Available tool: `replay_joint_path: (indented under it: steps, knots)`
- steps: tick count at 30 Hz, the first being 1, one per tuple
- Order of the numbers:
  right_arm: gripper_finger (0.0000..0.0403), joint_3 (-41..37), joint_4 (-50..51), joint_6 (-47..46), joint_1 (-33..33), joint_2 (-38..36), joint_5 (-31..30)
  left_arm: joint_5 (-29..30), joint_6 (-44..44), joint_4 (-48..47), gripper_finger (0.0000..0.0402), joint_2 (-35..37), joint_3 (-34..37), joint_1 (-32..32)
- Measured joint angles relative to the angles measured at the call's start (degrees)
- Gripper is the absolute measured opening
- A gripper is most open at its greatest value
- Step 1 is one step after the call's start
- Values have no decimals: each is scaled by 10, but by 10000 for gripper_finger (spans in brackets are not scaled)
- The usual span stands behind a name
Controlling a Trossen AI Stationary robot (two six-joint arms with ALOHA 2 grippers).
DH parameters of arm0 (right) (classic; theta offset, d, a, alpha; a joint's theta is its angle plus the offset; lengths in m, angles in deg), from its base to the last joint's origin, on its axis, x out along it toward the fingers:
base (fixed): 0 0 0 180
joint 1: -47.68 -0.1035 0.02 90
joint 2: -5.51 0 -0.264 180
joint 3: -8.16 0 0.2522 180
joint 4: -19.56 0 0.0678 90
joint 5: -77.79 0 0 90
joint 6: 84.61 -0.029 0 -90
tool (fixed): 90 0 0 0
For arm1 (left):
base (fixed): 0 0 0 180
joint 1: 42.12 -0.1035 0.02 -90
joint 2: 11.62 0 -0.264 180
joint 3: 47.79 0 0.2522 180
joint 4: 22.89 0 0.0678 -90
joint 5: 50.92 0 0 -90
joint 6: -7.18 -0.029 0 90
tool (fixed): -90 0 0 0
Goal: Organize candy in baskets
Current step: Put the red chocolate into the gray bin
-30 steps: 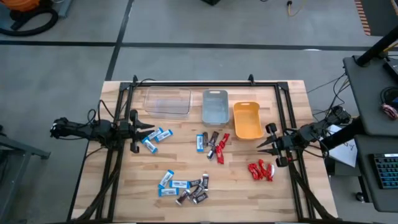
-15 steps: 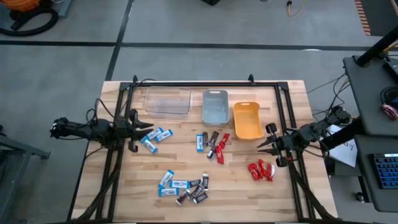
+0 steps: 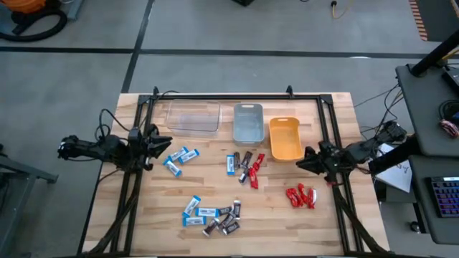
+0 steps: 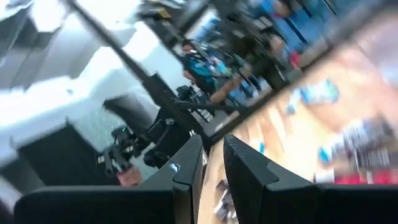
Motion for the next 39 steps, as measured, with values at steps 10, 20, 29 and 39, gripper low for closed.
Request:
replay_joint_path:
  steps: [10, 20, 29, 39]
  knots:
    - [59, 3, 80, -420, 0, 88, 42, -109, 33, 69, 77, -78, 0, 3]
    - [59, 150, 272, -367, 0, 152, 90, -193, 20, 15, 77, -198, -62, 3]
    - [59, 261, 392, -260, 0, 218, 102, -175, 64, 9, 77, -264, -71, 3]
    - [59, 312, 392, -219, 0, 256, 78, -124, 39, 140, 77, -312, -72, 3]
